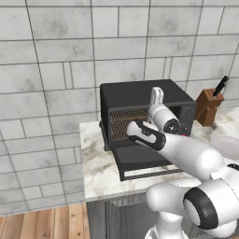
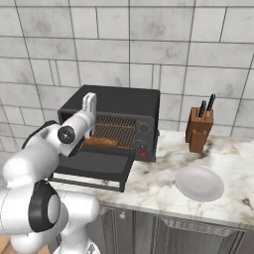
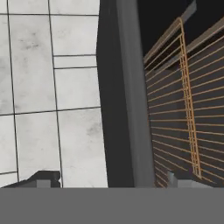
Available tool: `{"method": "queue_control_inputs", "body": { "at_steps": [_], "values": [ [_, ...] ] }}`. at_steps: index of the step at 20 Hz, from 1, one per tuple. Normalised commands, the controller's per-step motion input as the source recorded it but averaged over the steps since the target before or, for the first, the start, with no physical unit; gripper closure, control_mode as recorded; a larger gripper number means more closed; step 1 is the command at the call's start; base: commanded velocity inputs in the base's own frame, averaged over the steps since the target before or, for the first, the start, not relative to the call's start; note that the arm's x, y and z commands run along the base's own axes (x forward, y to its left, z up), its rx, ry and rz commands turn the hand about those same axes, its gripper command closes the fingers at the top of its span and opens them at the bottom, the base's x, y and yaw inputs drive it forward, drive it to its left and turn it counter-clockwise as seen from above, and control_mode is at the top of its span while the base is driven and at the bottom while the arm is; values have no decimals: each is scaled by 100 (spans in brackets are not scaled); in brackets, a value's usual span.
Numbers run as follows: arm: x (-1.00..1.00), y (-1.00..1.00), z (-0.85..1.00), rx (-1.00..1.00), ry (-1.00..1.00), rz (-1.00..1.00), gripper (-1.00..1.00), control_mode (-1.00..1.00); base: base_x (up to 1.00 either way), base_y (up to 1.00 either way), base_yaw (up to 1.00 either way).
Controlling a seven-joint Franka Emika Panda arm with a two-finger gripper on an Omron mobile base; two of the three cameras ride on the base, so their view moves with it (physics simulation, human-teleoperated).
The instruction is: Pull the toaster oven rack outwards. Pick up the baguette from the plate and place it on the toaster oven rack. Close the toaster oven door fully and set the temperature to the lowest setting.
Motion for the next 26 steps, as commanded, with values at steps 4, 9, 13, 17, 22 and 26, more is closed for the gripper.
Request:
{"method": "queue_control_inputs", "body": {
  "at_steps": [4,9,13,17,22,26],
  "values": [
    [-38,-42,100,8,12,-1,-100,-100,0,0,0],
    [-38,-33,64,2,45,-4,-100,-100,0,0,0],
    [-44,-21,1,1,59,-2,-100,-100,0,0,0],
    [-16,-19,-2,5,36,1,-100,-100,0,0,0],
    [0,-10,-15,6,36,12,-100,-100,0,0,0],
    [-20,2,-23,12,37,18,-100,-100,0,0,0]
  ]
}}
